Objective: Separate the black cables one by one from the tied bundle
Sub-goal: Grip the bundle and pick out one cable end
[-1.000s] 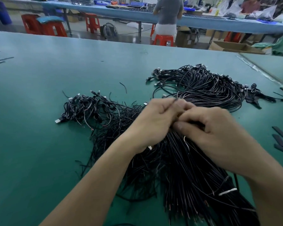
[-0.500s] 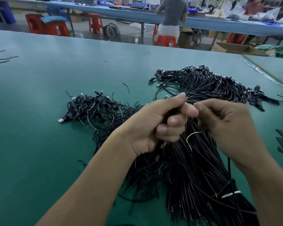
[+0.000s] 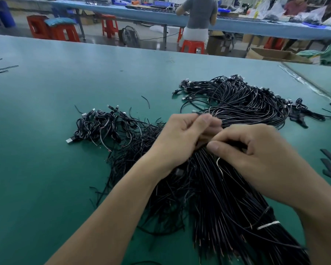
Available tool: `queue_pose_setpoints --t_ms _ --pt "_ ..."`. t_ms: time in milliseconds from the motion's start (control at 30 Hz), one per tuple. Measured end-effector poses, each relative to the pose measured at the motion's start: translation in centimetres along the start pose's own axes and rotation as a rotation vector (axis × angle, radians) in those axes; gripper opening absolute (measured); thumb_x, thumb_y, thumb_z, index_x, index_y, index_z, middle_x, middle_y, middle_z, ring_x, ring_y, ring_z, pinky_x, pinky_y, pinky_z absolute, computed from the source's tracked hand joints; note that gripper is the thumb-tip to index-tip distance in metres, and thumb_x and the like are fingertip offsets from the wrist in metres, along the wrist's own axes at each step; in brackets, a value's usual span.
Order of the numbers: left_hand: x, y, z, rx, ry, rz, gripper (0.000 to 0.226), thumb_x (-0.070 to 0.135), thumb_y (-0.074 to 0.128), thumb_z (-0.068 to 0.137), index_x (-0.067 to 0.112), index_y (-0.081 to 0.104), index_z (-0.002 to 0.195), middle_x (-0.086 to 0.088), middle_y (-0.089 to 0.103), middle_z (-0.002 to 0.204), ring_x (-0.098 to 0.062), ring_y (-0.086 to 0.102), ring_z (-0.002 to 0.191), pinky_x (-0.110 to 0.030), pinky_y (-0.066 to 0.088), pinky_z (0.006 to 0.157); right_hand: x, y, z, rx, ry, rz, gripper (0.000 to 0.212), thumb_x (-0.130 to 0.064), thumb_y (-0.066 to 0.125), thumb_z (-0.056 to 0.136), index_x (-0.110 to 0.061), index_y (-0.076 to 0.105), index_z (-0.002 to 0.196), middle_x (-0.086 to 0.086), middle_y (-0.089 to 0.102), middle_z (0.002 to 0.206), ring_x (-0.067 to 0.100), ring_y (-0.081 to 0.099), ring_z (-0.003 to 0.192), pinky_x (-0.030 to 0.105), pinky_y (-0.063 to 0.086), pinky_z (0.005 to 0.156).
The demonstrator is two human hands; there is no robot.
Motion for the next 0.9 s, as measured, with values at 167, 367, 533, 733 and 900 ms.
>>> queue_pose_setpoints --t_ms 167,367,533,733,900 --pt "-1.0 2.7 -1.2 -0.265 -0.194 -0.013 0.053 0.03 0.038 0.108 0.01 0.067 0.07 -0.004 0.063 0.052 -0.016 0.064 0.047 -0.019 0.048 0.042 1.0 -2.7 0.1 0.24 -0.012 0.191 0.007 -0.037 0.077 0.077 -0.031 0.075 0.075 -0.01 0.07 0.07 0.011 0.065 0.066 0.029 0.052 0.066" --pt "0.9 2.4 -0.9 -0.285 -0.193 -0.58 0.029 0.032 0.051 0.093 0.015 0.058 0.071 0.01 0.048 0.049 -0.002 0.049 0.039 -0.012 0.038 0.036 2.4 -1.4 0.3 0.201 0.088 0.138 0.017 -0.044 0.064 0.092 -0.04 0.073 0.078 -0.004 0.063 0.061 0.006 0.045 0.046 0.014 0.031 0.046" --pt "1.9 -0.5 0.5 -0.031 0.014 -0.9 0.028 0.019 0.054 0.092 -0.004 0.07 0.095 -0.015 0.075 0.088 -0.023 0.076 0.08 -0.027 0.062 0.069 1.0 4.0 0.1 -0.154 0.115 0.055 0.032 -0.042 0.049 0.093 -0.023 0.06 0.071 -0.003 0.052 0.05 0.007 0.039 0.04 0.025 0.036 0.042" --pt "0.7 -2.1 0.5 0.172 0.049 -0.217 0.023 0.015 0.048 0.104 0.005 0.07 0.1 -0.011 0.077 0.092 -0.021 0.075 0.088 -0.028 0.059 0.077 -0.8 1.7 0.1 -0.09 -0.038 -0.059 0.022 -0.034 0.059 0.095 -0.021 0.068 0.079 -0.009 0.063 0.065 0.009 0.057 0.063 0.024 0.041 0.061" --pt "-0.4 1.5 -0.6 -0.134 -0.14 0.153 0.039 0.021 0.042 0.108 0.006 0.065 0.08 -0.001 0.069 0.062 -0.012 0.067 0.056 -0.019 0.052 0.052 0.0 -1.8 0.0 0.121 -0.028 0.0 0.006 -0.037 0.076 0.077 -0.031 0.076 0.076 -0.013 0.068 0.072 0.006 0.064 0.073 0.014 0.042 0.064"
Point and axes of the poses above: each hand's wrist, its own z-axis towards the middle knuckle, its own y-axis out of the palm, x = y × z, the point moved 10 cm from there along z, towards the middle knuckle
